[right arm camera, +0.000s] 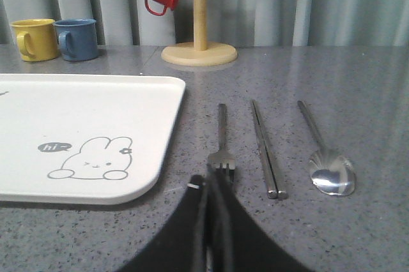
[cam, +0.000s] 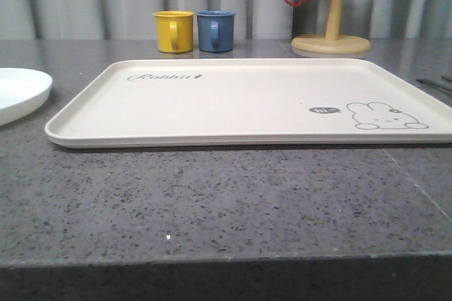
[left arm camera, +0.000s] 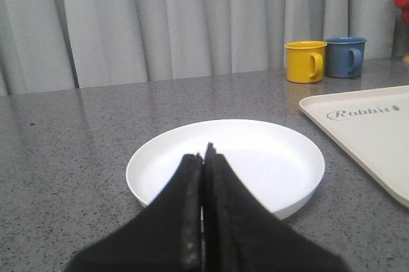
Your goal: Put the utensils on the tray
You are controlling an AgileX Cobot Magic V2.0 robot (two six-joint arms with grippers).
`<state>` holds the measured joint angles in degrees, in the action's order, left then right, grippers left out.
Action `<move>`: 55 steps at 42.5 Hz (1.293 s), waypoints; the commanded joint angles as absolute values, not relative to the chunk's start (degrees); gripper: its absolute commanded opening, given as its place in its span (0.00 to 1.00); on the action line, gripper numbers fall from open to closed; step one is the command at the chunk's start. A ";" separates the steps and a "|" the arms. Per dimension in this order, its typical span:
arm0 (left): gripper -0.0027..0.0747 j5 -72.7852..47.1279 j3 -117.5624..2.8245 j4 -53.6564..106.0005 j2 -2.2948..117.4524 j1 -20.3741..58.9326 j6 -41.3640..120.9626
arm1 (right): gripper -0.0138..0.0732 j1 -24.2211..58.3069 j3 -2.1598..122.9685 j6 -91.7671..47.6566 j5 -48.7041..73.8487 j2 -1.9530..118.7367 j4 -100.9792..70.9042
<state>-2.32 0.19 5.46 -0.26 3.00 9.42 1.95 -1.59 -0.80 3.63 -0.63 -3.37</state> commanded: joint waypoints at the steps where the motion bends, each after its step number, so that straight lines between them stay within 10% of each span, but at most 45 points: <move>1: 0.01 2.72 0.90 5.84 -1.36 2.86 9.18 | 0.09 1.90 -1.51 -1.11 -1.12 -1.46 -3.09; 41: 0.01 13.67 0.24 2.17 -1.36 2.86 9.59 | 0.09 1.90 0.21 -1.11 -2.33 -1.46 -3.09; 55: 0.01 -3.11 -23.81 5.11 4.34 2.86 9.59 | 0.09 1.90 21.54 -1.11 11.93 5.39 -2.99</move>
